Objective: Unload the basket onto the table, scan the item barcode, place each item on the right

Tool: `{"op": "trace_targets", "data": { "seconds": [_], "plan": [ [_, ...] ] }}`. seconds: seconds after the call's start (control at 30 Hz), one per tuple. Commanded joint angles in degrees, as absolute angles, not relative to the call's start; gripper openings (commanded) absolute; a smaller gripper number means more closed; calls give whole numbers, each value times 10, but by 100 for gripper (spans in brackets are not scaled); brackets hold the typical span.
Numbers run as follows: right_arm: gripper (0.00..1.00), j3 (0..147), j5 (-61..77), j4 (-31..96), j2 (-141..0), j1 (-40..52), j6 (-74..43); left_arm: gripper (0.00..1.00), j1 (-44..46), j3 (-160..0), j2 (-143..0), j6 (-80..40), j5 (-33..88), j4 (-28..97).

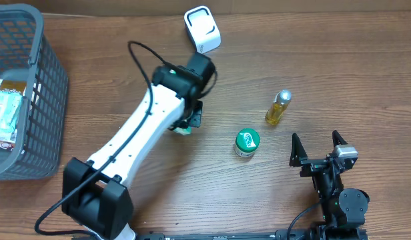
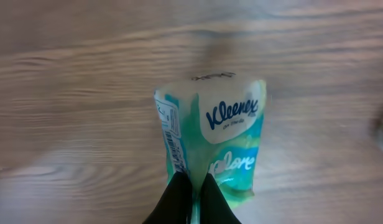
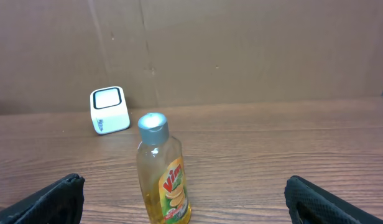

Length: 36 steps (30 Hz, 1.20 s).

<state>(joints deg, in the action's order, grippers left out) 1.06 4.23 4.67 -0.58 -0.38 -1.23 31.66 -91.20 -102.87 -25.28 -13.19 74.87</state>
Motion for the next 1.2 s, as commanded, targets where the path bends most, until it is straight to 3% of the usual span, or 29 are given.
{"op": "trace_targets", "data": {
  "seconds": [0.0,0.37,0.97,1.17],
  "plan": [
    [100,4,41,44,-2,-6,-8,4,358,-900,-1019,-326,-274,750],
    [100,4,41,44,-2,-6,-8,4,445,-799,-1038,-370,-359,701],
    [100,4,41,44,-2,-6,-8,4,467,-781,-1179,-399,-403,702],
    [100,4,41,44,-2,-6,-8,12,466,-782,-1179,-399,-376,700]
  ]
}}
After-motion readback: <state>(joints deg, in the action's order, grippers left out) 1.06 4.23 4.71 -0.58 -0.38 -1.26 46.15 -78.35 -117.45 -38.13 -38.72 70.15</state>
